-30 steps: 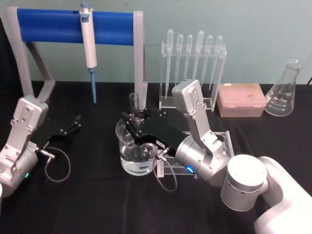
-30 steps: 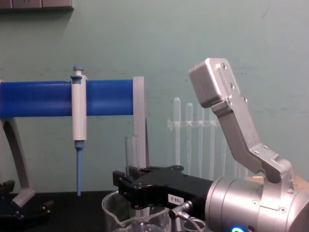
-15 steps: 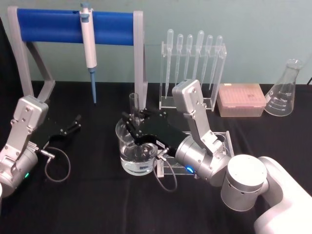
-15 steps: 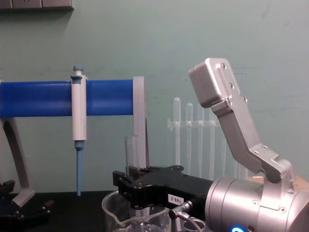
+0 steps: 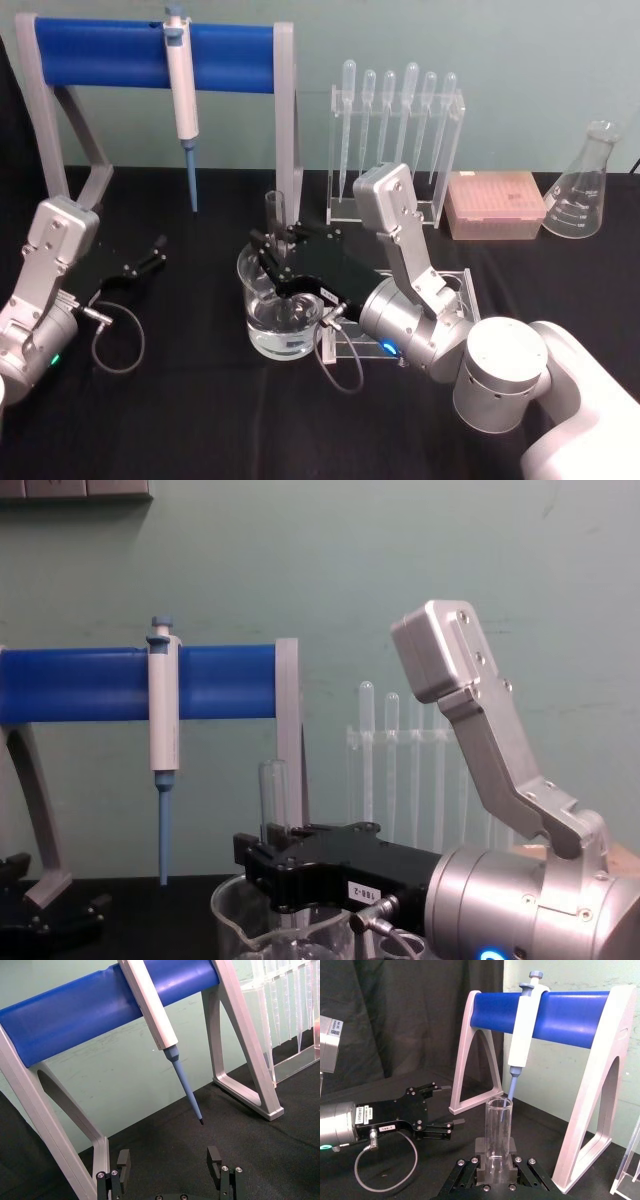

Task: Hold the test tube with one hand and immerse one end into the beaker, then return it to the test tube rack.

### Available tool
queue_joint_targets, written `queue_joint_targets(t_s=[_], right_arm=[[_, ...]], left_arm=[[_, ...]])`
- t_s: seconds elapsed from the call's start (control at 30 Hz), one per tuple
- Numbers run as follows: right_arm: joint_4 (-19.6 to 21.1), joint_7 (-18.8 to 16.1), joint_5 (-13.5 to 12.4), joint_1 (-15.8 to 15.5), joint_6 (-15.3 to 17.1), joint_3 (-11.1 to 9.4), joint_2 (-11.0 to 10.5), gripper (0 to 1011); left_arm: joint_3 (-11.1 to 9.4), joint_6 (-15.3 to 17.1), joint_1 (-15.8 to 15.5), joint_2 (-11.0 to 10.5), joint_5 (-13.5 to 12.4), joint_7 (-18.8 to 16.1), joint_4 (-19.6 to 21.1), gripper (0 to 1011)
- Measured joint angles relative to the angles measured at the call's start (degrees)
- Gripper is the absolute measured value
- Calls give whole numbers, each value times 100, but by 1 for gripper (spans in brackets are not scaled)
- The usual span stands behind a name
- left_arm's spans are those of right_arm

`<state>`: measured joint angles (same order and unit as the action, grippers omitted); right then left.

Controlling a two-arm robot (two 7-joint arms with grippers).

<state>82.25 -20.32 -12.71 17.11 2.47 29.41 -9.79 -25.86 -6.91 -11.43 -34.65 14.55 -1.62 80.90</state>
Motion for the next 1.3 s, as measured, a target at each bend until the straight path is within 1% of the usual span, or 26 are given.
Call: queue_joint_targets(t_s=[1.3], right_arm=[[0,0,0,0,0,0,0,225]], left_arm=[[0,0,0,0,0,0,0,1000]])
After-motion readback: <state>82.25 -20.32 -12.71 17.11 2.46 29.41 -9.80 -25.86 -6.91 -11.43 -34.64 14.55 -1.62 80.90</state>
